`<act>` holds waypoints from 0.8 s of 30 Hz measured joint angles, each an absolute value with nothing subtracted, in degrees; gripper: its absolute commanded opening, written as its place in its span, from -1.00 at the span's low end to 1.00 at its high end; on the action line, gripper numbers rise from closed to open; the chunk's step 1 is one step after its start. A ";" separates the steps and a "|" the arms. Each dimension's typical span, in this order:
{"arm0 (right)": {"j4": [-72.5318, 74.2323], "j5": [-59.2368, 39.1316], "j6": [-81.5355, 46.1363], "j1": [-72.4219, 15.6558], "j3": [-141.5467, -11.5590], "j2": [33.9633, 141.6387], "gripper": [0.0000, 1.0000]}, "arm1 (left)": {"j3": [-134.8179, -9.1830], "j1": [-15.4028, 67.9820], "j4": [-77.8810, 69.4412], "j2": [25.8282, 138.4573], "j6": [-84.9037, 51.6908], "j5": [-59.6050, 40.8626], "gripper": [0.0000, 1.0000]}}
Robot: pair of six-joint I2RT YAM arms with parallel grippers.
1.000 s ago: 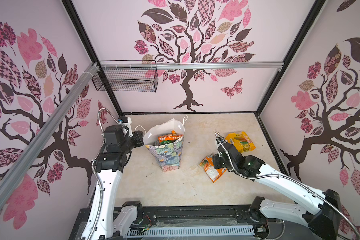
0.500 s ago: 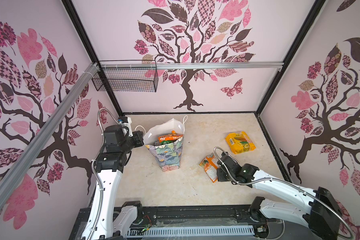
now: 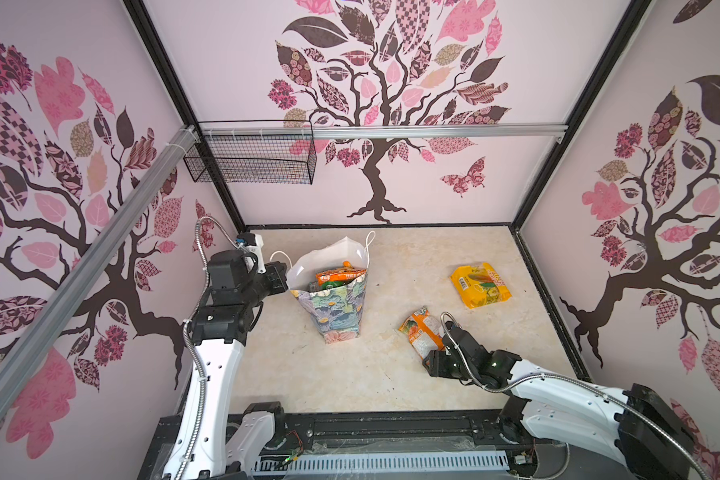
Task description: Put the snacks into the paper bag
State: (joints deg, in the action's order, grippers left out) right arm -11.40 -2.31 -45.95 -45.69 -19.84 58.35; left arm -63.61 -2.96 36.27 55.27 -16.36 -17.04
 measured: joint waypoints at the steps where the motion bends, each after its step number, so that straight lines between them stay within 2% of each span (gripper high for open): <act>1: -10.35 -2.50 -46.22 -45.69 -19.62 58.67 0.19 | -63.61 -2.98 36.27 55.27 -16.36 -17.04 -0.89; 8: -5.26 -2.63 -47.99 -45.69 -17.82 59.40 0.06 | -63.61 -2.98 36.27 55.27 -16.34 -17.04 -0.89; 12: -3.22 -1.65 -48.90 -45.69 -17.04 59.42 -0.13 | -63.61 -2.98 36.27 55.27 -16.34 -17.04 -0.89; 16: -1.54 -0.86 -49.89 -45.67 -15.62 59.68 -0.57 | -63.61 -3.01 36.25 55.24 -16.36 -17.04 -0.89; 19: -1.19 -0.60 -50.33 -45.63 -15.31 59.70 -0.77 | -63.53 -3.03 36.05 55.18 -16.36 -17.21 -0.89; 21: -1.02 -0.23 -50.48 -45.63 -15.33 59.66 -0.98 | -63.40 -3.03 35.99 55.11 -16.36 -17.26 -0.89; 24: -1.23 0.34 -50.68 -45.63 -15.40 59.42 -1.00 | -63.29 -3.03 35.97 55.09 -16.36 -17.28 -0.89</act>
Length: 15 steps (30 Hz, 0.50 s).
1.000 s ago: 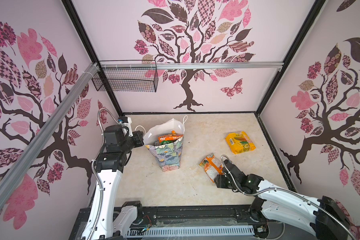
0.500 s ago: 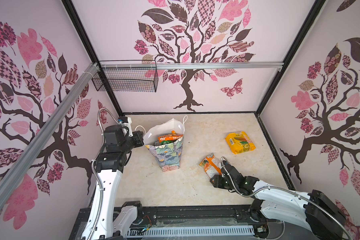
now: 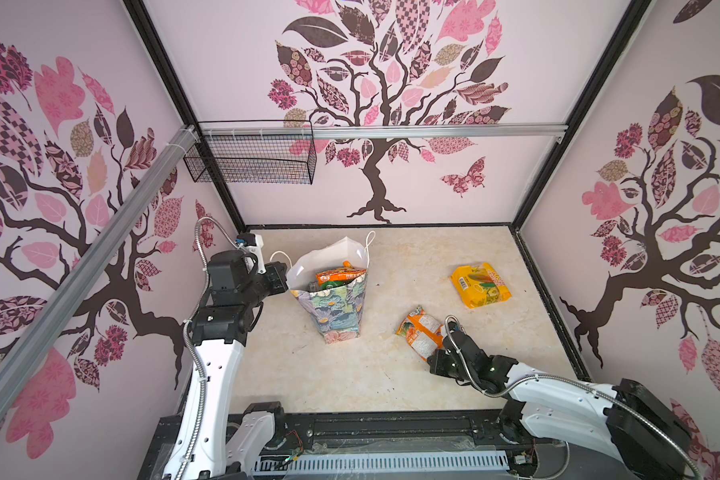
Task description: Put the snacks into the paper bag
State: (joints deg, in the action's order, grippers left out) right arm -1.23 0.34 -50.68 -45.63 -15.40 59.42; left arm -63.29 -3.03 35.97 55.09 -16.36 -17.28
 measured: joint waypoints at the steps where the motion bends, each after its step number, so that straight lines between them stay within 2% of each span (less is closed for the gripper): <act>1: -1.48 0.47 -50.59 -45.63 -15.44 59.29 -1.00 | -63.29 -3.03 35.94 55.09 -16.36 -17.30 -0.89; 6: -6.33 1.85 -48.25 -45.63 -17.78 58.17 -1.00 | -63.29 -3.03 35.75 55.09 -16.36 -17.32 -0.89; 15: -18.76 6.52 -40.12 -45.63 -30.85 56.16 -1.00 | -63.29 -3.03 35.64 55.09 -16.43 -17.30 -0.89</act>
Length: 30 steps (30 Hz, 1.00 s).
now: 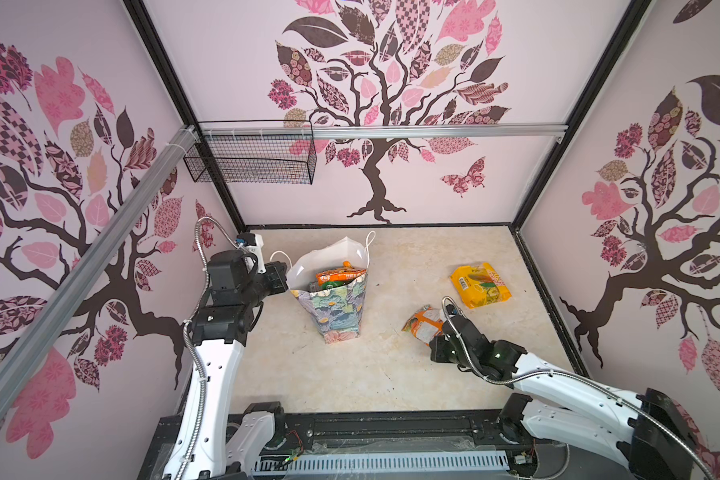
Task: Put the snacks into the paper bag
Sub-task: 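Carry the orange packet with the right gripper over the bag opening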
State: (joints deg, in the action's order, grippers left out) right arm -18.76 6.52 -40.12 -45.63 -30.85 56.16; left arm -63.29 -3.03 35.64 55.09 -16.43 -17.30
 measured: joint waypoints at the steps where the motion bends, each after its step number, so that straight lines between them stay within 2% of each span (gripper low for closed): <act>1: -20.03 6.83 -39.09 -45.63 -32.45 56.07 -1.00 | -63.29 -3.03 35.66 55.09 -16.45 -17.30 -0.90; 18: -33.26 7.70 -27.29 -45.65 -52.49 60.66 -1.00 | -63.24 -3.03 35.62 55.09 -16.49 -17.30 -0.90; 30: -33.74 0.54 -24.97 -46.00 -67.85 61.06 -1.00 | -63.20 -3.11 35.64 54.74 -16.49 -17.26 -0.90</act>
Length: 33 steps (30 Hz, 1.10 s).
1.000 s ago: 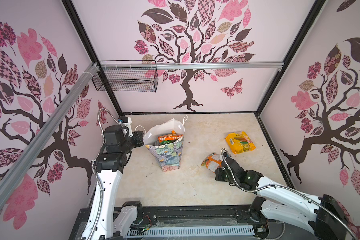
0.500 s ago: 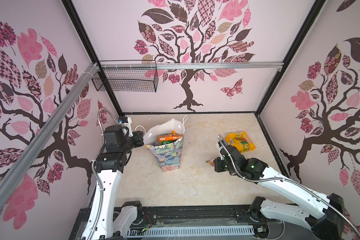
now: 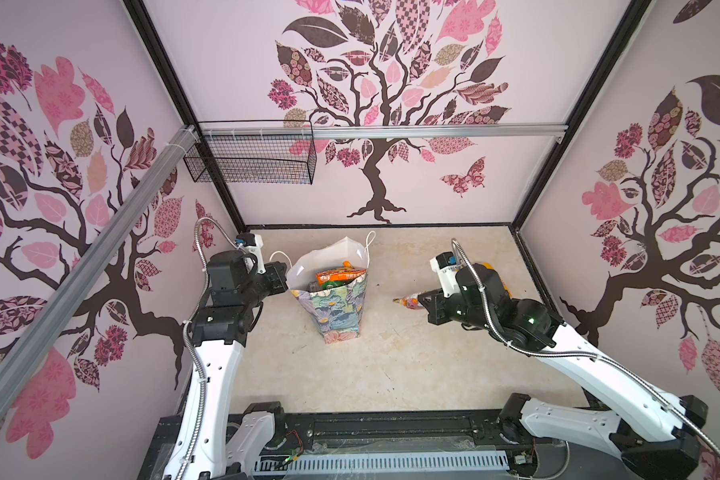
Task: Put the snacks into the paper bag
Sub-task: 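Carry the orange packet with the right gripper over the bag opening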
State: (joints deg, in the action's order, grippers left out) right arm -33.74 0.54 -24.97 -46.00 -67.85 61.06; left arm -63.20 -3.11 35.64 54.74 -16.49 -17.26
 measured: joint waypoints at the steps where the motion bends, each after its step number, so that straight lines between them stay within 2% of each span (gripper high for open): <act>1: -33.36 -0.08 -24.91 -46.06 -68.86 61.19 -1.00 | -63.20 -3.14 35.64 54.68 -16.49 -17.26 -0.90; 8: -33.41 -0.38 -23.86 -49.82 -76.93 64.53 -1.00 | -62.98 -3.14 35.62 54.54 -16.51 -17.26 -0.91; 19: -34.87 3.27 -19.70 -60.51 -97.73 77.19 -1.00 | -62.98 -3.14 35.62 54.46 -16.51 -17.26 -0.91; 33: -41.91 3.86 -14.66 -61.43 -120.79 95.68 -1.00 | -62.87 -3.14 35.64 54.15 -16.53 -17.26 -0.90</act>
